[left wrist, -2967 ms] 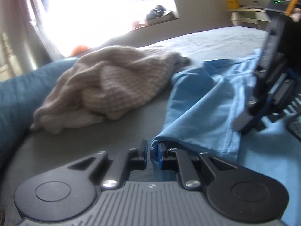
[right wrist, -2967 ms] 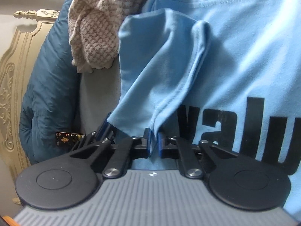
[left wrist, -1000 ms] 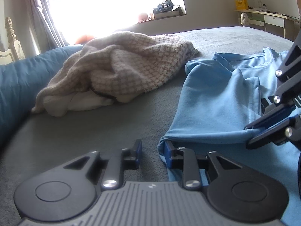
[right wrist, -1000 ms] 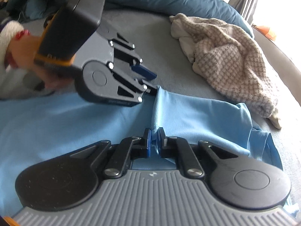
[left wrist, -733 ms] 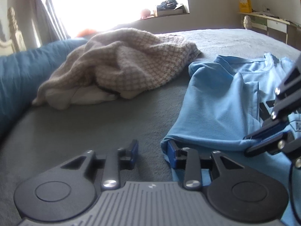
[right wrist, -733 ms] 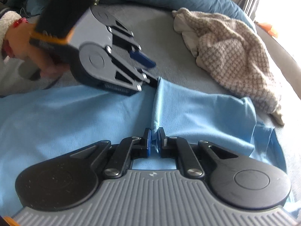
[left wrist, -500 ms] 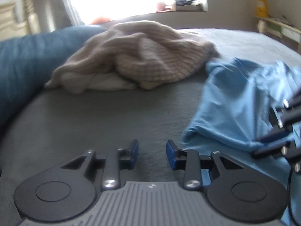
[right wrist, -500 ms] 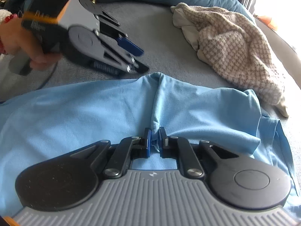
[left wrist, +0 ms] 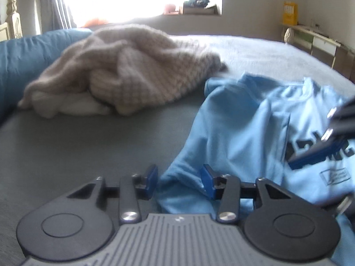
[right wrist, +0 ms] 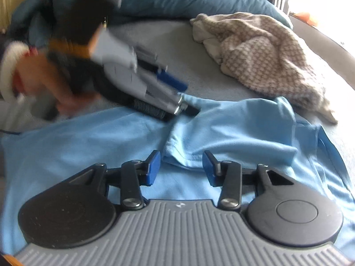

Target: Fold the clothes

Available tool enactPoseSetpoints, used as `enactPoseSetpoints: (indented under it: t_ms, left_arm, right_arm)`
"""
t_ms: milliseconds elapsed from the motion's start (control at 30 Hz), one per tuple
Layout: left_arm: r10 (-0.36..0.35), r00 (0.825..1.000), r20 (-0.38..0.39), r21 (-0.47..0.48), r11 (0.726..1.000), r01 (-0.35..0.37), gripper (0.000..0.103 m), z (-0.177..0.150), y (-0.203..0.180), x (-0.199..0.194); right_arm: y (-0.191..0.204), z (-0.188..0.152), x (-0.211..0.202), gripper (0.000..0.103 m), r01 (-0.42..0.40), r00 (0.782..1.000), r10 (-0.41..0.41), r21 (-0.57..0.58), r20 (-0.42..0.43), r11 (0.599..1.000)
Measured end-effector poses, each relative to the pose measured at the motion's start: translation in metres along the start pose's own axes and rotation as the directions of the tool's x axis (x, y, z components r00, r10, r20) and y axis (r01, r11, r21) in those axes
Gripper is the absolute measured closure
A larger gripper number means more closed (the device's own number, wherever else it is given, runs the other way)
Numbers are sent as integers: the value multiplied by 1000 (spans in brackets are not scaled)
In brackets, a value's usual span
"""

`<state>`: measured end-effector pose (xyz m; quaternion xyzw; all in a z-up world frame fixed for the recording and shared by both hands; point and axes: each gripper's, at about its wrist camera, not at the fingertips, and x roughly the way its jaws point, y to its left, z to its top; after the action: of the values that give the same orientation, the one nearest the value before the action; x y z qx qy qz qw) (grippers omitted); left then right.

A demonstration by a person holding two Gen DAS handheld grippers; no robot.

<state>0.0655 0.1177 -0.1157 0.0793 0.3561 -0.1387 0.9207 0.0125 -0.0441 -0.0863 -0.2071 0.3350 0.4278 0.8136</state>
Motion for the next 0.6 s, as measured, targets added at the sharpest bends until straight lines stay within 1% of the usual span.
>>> enactPoseSetpoints:
  t_ms: [33, 133, 200, 300, 333, 400, 500, 600]
  left_arm:
    - [-4, 1000, 4, -7, 1000, 4, 57, -1, 1, 0]
    - [-11, 1000, 6, -17, 1000, 11, 56, -3, 2, 0]
    - [-13, 1000, 10, -15, 1000, 13, 56, -5, 2, -1]
    - [-16, 1000, 12, -26, 1000, 17, 56, -6, 3, 0]
    - [-17, 1000, 12, -27, 999, 17, 56, -6, 4, 0]
    - [-15, 1000, 16, -21, 1000, 15, 57, -7, 3, -1]
    - [-13, 1000, 18, -15, 1000, 13, 57, -8, 1, -1]
    - [-13, 1000, 19, -19, 1000, 14, 58, -8, 1, -1]
  right_arm:
    - [-7, -1, -5, 62, -6, 1000, 6, 27, 7, 1000]
    - [-44, -4, -14, 62, 20, 999, -26, 162, 31, 987]
    - [-75, -2, -19, 62, 46, 996, -65, 276, 59, 960]
    - [-117, 3, -23, 62, 58, 987, -111, 398, 113, 916]
    - [-130, 6, -23, 62, 57, 986, -119, 428, 119, 902]
    - [-154, 14, -15, 62, 42, 987, -113, 486, 118, 873]
    - [-174, 33, 1, 62, 31, 990, -97, 514, 102, 857]
    - [-188, 57, 28, 64, 19, 997, -61, 556, 57, 831]
